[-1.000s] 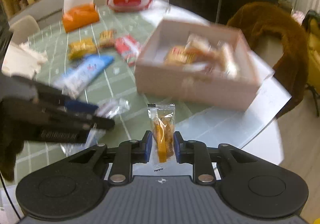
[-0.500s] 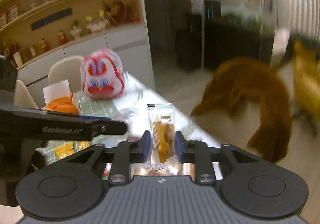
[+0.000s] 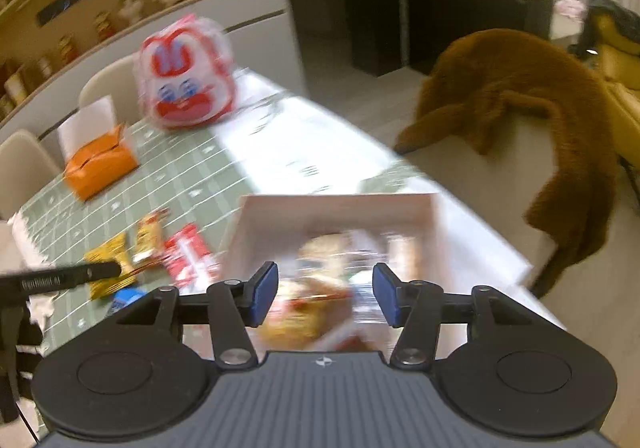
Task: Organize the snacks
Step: 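Carry both snacks over the pink box and open both grippers to drop them, then grasp the yellow chip bag with the right gripper while the left approaches the blue bag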
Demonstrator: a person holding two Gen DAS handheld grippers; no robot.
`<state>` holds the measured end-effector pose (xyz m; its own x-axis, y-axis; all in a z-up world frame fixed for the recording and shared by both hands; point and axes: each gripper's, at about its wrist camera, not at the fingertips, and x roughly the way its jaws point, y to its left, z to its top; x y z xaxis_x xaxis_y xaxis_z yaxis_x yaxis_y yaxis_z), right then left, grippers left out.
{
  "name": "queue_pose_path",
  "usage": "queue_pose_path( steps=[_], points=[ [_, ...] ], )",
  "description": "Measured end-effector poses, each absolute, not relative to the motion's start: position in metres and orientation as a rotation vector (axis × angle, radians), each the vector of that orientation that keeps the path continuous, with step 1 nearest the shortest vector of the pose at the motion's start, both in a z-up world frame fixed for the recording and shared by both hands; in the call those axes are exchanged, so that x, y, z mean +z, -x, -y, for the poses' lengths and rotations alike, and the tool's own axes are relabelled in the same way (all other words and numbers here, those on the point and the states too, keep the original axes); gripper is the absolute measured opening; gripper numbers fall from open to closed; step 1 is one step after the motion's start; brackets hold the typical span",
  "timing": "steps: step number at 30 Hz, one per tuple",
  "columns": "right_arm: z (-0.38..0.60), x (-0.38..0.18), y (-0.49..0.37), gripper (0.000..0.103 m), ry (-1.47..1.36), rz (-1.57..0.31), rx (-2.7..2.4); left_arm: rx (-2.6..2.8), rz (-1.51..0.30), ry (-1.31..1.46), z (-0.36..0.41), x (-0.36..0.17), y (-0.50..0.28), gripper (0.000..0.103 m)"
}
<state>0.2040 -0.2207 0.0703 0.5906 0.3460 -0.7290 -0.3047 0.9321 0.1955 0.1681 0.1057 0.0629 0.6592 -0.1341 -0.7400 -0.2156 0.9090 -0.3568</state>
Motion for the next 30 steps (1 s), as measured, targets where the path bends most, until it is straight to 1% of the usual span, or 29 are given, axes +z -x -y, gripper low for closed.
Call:
queue_pose_path(
  steps=[3, 6, 10, 13, 16, 19, 21, 22, 23, 24, 25, 26, 27, 30],
  points=[
    [0.167, 0.060, -0.204, 0.058, -0.029, -0.907, 0.447, 0.139, -0.891, 0.507, -0.133, 0.047, -0.145, 0.043],
    [0.112, 0.052, -0.203, 0.066, 0.003, -0.948, 0.507, 0.193, -0.888, 0.561, -0.155, 0.040, -0.125, 0.043],
    [0.040, 0.043, -0.205, 0.068, 0.070, -0.965, 0.582, 0.197, -0.855, 0.611, -0.177, 0.044, -0.094, 0.043],
    [-0.010, 0.033, -0.213, 0.069, 0.092, -0.976, 0.631, 0.207, -0.866, 0.607, -0.187, 0.041, -0.089, 0.043],
    [-0.051, 0.016, -0.225, 0.069, 0.085, -1.029, 0.671, 0.202, -0.883, 0.616, -0.186, 0.033, -0.092, 0.043],
    [-0.086, -0.001, -0.234, 0.069, 0.180, -1.045, 0.652, 0.198, -0.903, 0.619, -0.188, 0.026, -0.093, 0.043],
    [-0.099, -0.013, -0.239, 0.075, 0.235, -1.060, 0.639, 0.194, -0.910, 0.617, -0.189, 0.024, -0.093, 0.043],
    [-0.102, -0.019, -0.242, 0.075, 0.253, -1.082, 0.632, 0.190, -0.911, 0.618, -0.189, 0.023, -0.094, 0.043],
    [-0.101, -0.023, -0.244, 0.078, 0.257, -1.096, 0.630, 0.184, -0.911, 0.618, -0.189, 0.023, -0.095, 0.043],
    [-0.098, -0.022, -0.243, 0.077, 0.255, -1.081, 0.633, 0.174, -0.911, 0.618, -0.189, 0.022, -0.096, 0.043],
    [-0.095, -0.022, -0.243, 0.074, 0.251, -1.088, 0.635, 0.164, -0.911, 0.618, -0.188, 0.022, -0.098, 0.043],
    [-0.090, -0.019, -0.243, 0.071, 0.249, -1.090, 0.639, 0.151, -0.911, 0.618, -0.187, 0.021, -0.100, 0.043],
    [-0.084, -0.015, -0.241, 0.065, 0.245, -1.082, 0.645, 0.139, -0.910, 0.618, -0.186, 0.021, -0.101, 0.043],
    [-0.049, 0.007, -0.231, 0.063, 0.203, -1.013, 0.621, 0.096, -0.899, 0.619, -0.183, 0.021, -0.103, 0.043]
  ],
)
